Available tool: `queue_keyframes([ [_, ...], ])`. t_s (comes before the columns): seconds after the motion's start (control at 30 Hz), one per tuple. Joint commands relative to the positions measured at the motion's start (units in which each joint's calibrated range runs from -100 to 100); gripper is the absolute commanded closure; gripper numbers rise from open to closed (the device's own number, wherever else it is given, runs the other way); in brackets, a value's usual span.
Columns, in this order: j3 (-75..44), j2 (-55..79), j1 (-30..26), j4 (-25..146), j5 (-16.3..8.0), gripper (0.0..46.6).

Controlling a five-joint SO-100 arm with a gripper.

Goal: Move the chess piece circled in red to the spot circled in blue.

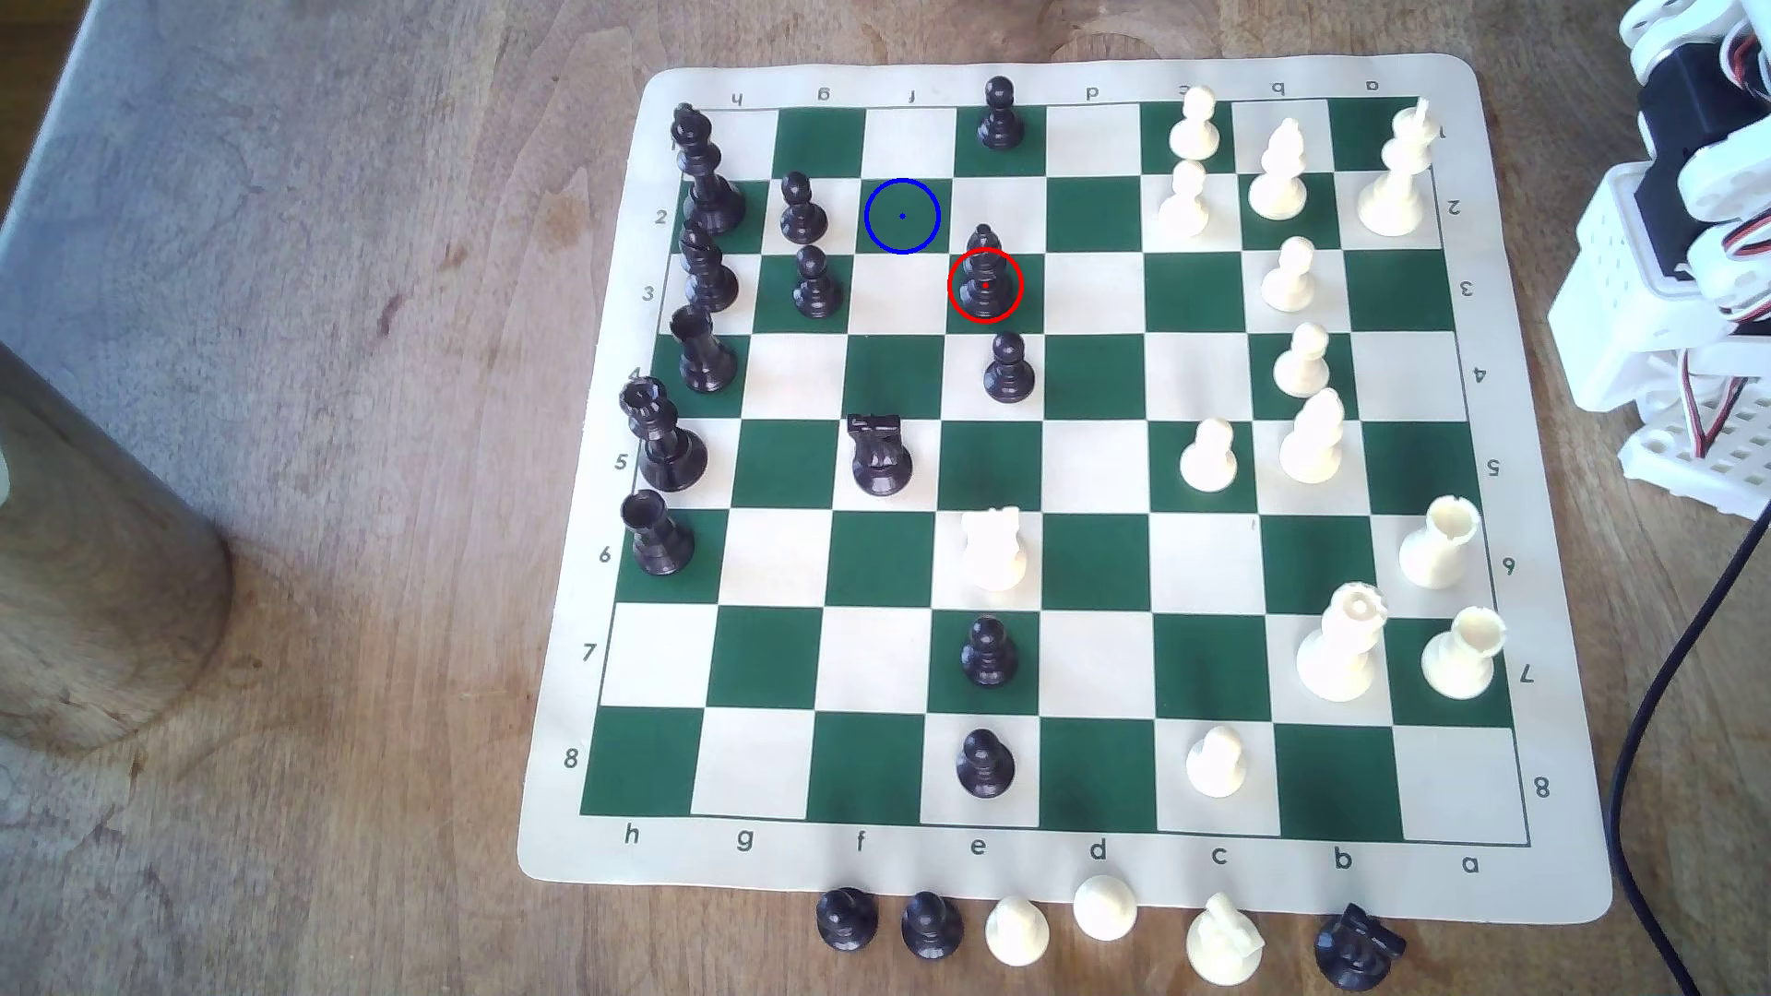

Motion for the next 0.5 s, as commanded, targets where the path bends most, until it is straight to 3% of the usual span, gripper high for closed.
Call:
queue_keyframes([
  [0.0,1.2,0.3,0.7,2.8,0.1,46.4],
  [0.47,-12.0,0.3,3.9,60.8,-0.2,46.4],
])
